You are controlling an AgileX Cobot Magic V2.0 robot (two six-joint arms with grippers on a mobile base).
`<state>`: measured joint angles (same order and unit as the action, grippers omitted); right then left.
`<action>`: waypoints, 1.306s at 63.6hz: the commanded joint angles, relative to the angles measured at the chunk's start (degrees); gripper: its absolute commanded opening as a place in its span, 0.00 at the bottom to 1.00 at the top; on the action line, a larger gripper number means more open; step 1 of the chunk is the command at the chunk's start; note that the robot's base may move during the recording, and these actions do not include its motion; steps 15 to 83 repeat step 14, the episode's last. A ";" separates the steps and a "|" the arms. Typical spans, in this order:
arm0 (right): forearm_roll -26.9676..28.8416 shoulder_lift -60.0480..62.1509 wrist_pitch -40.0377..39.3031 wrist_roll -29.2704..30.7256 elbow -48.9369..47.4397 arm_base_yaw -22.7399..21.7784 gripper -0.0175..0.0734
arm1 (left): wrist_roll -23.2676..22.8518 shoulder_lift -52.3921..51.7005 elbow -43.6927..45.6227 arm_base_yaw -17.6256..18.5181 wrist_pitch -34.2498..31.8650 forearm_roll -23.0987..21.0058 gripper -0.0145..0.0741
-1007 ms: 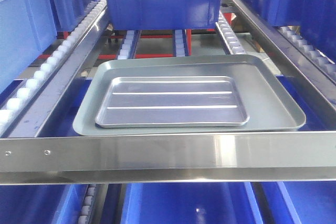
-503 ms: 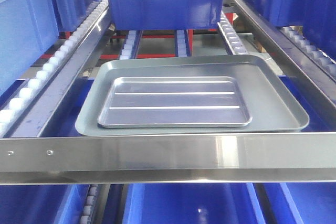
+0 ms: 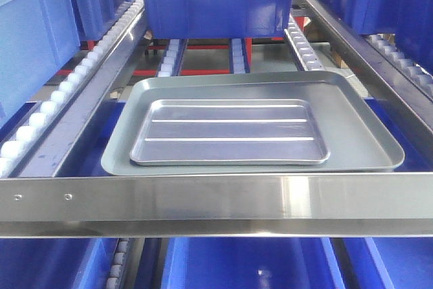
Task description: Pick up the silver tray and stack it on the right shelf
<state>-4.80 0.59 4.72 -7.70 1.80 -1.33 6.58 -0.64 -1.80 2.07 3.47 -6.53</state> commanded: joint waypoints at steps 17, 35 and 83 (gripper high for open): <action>0.07 1.11 -5.34 0.40 -0.10 -0.36 0.25 | 0.31 -0.53 -1.35 -0.08 -5.06 -0.60 0.05; 0.07 1.11 -5.34 0.40 -0.10 -0.36 0.25 | 0.31 -0.53 -1.35 -0.08 -5.06 -0.60 0.05; 0.07 1.11 -5.34 0.40 -0.10 -0.36 0.25 | 0.31 -0.53 -1.35 -0.08 -5.06 -0.60 0.05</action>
